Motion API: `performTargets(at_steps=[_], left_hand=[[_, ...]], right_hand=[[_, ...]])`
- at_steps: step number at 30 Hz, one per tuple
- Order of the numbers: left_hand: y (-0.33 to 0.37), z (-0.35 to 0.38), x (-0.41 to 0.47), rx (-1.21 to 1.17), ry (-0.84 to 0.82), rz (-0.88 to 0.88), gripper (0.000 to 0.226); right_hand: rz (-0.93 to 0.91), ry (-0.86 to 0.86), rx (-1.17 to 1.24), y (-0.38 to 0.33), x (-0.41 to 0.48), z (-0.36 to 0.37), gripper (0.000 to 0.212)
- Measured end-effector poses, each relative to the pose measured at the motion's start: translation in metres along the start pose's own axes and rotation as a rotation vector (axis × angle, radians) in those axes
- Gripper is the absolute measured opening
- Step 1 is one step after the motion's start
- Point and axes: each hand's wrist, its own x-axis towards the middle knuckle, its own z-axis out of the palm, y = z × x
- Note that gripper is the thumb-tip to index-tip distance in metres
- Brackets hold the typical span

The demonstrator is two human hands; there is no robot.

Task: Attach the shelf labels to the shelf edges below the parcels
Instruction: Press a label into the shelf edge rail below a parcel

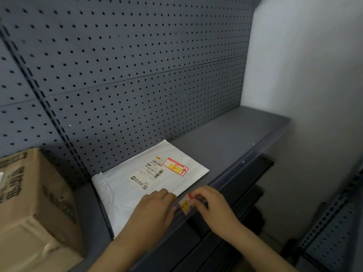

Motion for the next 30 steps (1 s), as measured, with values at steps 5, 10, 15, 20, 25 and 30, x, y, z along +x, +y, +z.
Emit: performTargets(at_steps=[5, 10, 15, 20, 25, 30], left_hand=[[-0.003, -0.011, -0.012, 0.01, 0.04, -0.023, 0.019], [-0.007, -0.017, -0.038, 0.047, 0.05, -0.086, 0.023], [-0.007, -0.02, -0.077, 0.095, 0.03, -0.145, 0.027], [-0.01, -0.034, -0.117, 0.13, 0.055, -0.229, 0.027], [-0.02, -0.053, -0.164, 0.136, 0.076, -0.289, 0.02], [-0.039, -0.071, -0.221, 0.128, 0.102, -0.352, 0.018]], right_hand=[[0.001, 0.059, 0.121, -0.023, -0.008, 0.003, 0.015], [-0.006, 0.073, 0.132, -0.027, -0.014, 0.003, 0.011], [-0.027, 0.043, 0.247, -0.035, -0.026, 0.02, 0.013], [-0.119, -0.046, 0.287, -0.06, -0.037, 0.048, 0.015], [-0.194, -0.094, 0.291, -0.089, -0.045, 0.081, 0.013], [-0.239, -0.158, 0.272, -0.131, -0.06, 0.121, 0.014]])
